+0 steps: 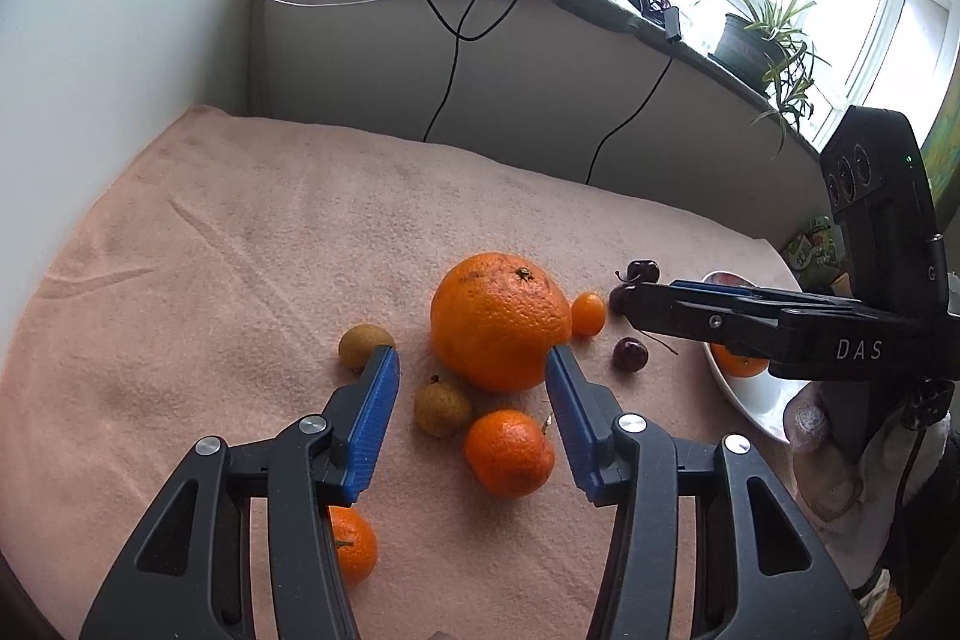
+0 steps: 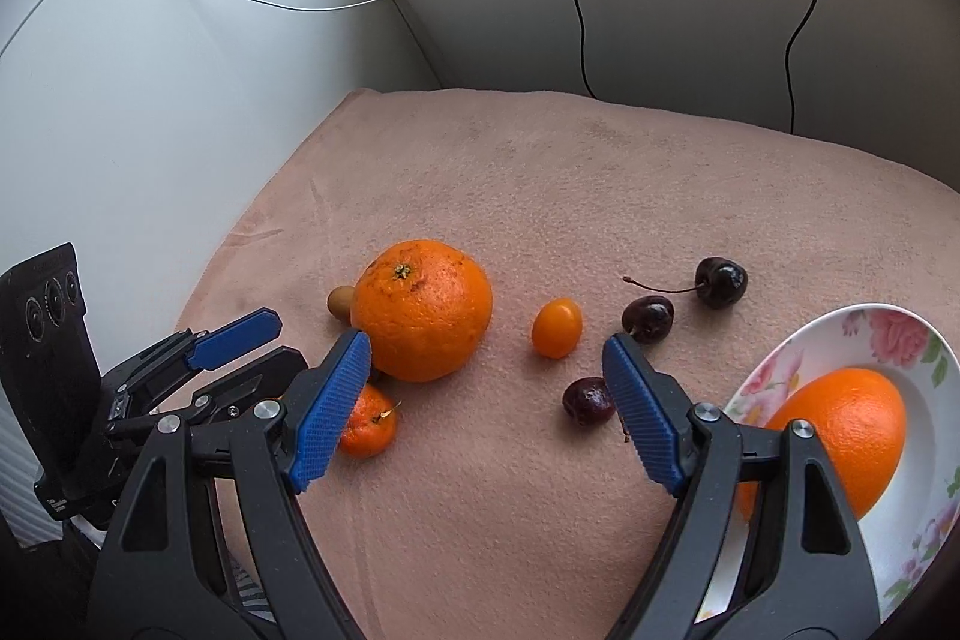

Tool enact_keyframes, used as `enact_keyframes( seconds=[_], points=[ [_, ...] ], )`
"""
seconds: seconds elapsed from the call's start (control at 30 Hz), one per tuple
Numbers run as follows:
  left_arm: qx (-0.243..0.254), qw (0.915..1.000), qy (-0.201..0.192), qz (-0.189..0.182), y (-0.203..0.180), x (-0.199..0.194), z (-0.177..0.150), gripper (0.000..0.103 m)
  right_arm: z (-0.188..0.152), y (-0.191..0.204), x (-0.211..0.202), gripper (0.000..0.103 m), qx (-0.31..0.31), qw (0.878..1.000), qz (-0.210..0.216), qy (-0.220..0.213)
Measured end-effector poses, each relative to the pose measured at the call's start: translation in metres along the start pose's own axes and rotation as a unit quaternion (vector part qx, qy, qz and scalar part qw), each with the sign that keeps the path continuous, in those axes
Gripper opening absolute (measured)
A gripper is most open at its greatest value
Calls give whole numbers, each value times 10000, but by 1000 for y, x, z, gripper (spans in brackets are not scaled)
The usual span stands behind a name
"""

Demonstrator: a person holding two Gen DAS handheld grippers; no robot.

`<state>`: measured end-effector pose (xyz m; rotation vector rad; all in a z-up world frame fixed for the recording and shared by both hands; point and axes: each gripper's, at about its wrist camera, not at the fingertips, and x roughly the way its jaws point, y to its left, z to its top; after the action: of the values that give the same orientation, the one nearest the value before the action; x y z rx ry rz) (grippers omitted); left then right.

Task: Organize fruits
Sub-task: 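Move the right tool to the large bumpy orange with stem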

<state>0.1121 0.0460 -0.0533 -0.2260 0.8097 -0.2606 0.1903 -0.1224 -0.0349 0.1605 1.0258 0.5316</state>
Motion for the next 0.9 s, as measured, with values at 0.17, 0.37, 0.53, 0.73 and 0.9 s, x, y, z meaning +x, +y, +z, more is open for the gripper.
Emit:
enact_keyframes(
  seconds=[0.17, 0.37, 0.53, 0.73, 0.9],
  points=[
    [-31, 10000, 61, -49, 1, 7, 3, 50, 5, 1, 11, 82, 79, 9998, 166, 111],
    [133, 9997, 187, -96, -3, 18, 4, 50, 14, -2, 23, 82, 281, 9985, 392, 262],
    [162, 9994, 276, -121, -6, 26, 6, 58, 19, -2, 34, 82, 427, 9968, 557, 391],
    [216, 9988, 397, -181, -7, 35, 10, 63, 22, -6, 48, 82, 680, 9922, 831, 629],
    [195, 9982, 514, -255, -8, 44, 13, 63, 22, -4, 59, 82, 714, 9906, 883, 761]
  ],
)
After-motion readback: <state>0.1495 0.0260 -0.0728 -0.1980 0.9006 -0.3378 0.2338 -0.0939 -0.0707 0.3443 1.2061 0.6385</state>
